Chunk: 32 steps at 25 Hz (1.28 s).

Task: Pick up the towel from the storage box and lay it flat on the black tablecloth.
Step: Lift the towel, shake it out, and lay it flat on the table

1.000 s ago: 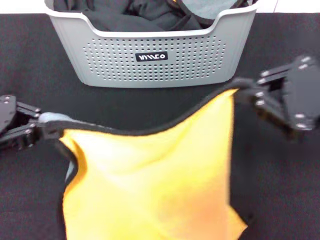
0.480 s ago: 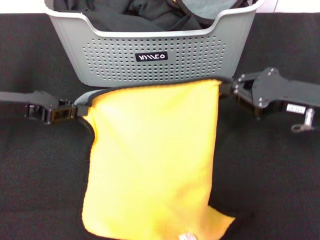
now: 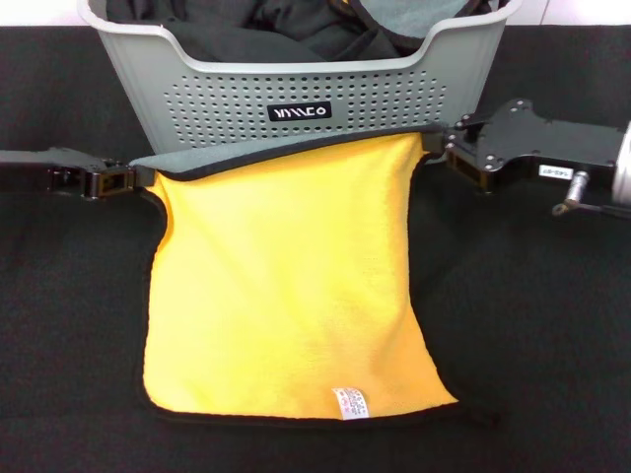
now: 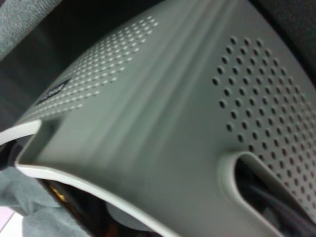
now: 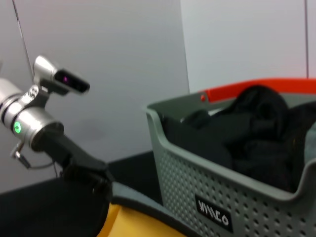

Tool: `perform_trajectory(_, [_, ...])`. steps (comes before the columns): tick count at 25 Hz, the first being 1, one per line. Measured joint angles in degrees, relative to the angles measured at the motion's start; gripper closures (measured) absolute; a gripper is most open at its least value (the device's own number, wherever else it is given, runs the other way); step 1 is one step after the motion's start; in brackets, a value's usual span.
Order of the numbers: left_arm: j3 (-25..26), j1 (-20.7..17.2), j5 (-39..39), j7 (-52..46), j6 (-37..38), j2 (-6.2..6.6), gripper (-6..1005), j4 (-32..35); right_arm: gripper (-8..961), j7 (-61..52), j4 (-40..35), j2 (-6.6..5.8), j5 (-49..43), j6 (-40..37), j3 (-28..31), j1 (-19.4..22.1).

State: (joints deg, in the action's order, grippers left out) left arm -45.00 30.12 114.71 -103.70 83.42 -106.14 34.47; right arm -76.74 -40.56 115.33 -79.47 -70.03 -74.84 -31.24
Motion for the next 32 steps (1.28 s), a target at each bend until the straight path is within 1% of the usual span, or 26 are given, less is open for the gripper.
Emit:
perform_trajectory(2, [0.0, 0.1, 0.4, 0.0, -0.8, 0.01, 897, -0.2, 954, -0.1, 1.2, 0.11, -1.2, 0.7, -0.1, -1.4])
perform_trajectory(6, [0.1, 0.2, 1.4, 0.0, -1.9, -0.03, 894, -0.6, 954, -0.1, 3.1, 0.30, -1.8, 1.4, -0.4, -3.0])
perform_trajectory(11, [0.2, 0.0, 1.5, 0.2, -2.6, -0.60, 890, -0.6, 953, -0.1, 3.4, 0.52, -1.8, 1.7, -0.4, -2.8])
perform_trajectory(25, [0.7, -0.1, 1.4, 0.1, -3.5, -1.62, 878, -0.7, 946, -0.7, 3.7, 0.46, -1.5, 1.5, -0.4, -2.7])
perform_trajectory(28, [2.7, 0.0, 1.2, -0.1, -4.3, -2.42, 876, -0.8, 933, -3.7, 4.3, 0.19, -2.7, 1.7, -1.2, -3.7])
perform_trajectory(31, [4.3, -0.5, 0.7, 2.5, -3.5, -2.69, 874, -0.6, 814, -5.2, 3.8, 0.27, -3.1, 1.7, -1.2, -3.1])
perform_trajectory(32, [4.3, -0.7, 0.5, 3.0, -3.4, -2.69, 873, -0.6, 774, -5.3, 3.1, 0.38, -3.1, 1.7, -1.1, -2.3])
